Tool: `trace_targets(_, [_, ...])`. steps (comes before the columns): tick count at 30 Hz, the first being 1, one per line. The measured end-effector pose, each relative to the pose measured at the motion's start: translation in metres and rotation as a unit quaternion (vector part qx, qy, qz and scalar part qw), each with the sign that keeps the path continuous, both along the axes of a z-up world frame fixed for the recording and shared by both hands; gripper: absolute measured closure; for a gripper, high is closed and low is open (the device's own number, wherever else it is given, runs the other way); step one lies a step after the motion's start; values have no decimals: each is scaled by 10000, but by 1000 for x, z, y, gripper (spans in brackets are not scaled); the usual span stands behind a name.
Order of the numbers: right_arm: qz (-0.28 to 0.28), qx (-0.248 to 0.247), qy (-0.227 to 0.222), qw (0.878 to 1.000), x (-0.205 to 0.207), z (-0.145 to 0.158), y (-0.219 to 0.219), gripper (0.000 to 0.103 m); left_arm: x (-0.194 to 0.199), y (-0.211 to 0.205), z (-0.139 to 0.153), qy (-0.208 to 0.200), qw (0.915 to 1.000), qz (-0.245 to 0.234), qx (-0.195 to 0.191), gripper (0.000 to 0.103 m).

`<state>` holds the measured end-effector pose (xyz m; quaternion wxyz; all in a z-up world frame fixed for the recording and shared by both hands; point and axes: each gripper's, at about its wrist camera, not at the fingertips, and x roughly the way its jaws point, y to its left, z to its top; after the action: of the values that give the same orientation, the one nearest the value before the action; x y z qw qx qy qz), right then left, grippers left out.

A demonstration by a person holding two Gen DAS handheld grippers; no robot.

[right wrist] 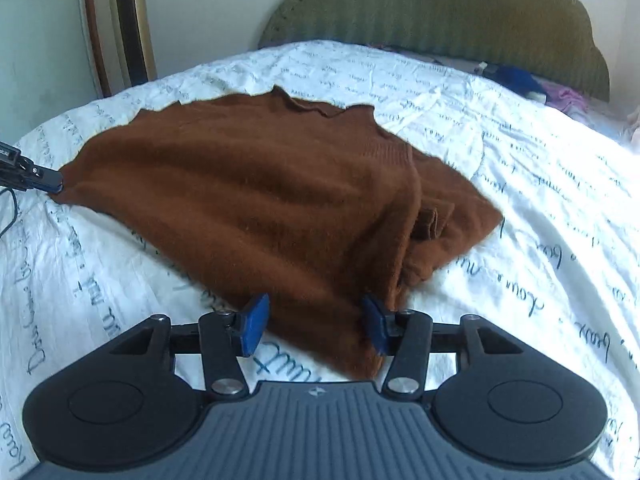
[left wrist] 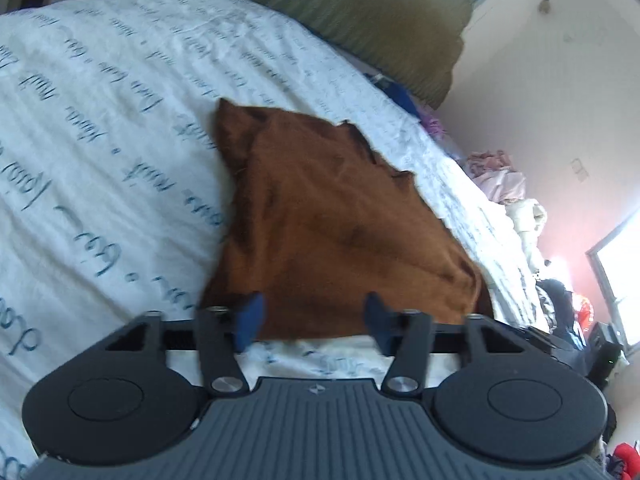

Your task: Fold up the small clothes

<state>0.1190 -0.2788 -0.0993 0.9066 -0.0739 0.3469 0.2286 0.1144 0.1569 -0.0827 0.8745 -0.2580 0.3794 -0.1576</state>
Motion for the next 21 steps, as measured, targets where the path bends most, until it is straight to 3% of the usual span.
trace_targets(1, [12,30,-107,9999,1,5,3,42,4,-13,8,-171,9998,-112,25,14])
trace_targets(3, [7,36,-265,9996,13,9,8,37,15,-41,18,-463,9984,-186,267,13])
trace_targets(6, [-20,-41,-491,9988,39,9,19,37,42,-88,15,-516,9963,-232,650,9])
trace_targets(9, [-30,183,-362,9992,66,3,21,37,63,-121,-3,-278,9902,58,1366,9])
trace_targets(11, [-114,411,-96,9990,81,-7,16,37,73,-124,-24,46,9883,229,1509,9])
trace_targets(13, [-181,117,-144,9997,86,-20,9,38,71,-122,-32,-120,9847,328,1709,8])
trace_targets(16, [-280,228,-192,9992,83,-25,-13,39,65,-124,-31,-97,9813,318,1895,8])
trace_targets(18, [-521,-15,-166,9985,80,-27,-21,36,64,-124,-31,-92,9804,296,1946,8])
trace_targets(21, [-833,525,0,9951,72,-15,-36,35,63,-127,-30,-109,9790,320,2010,7])
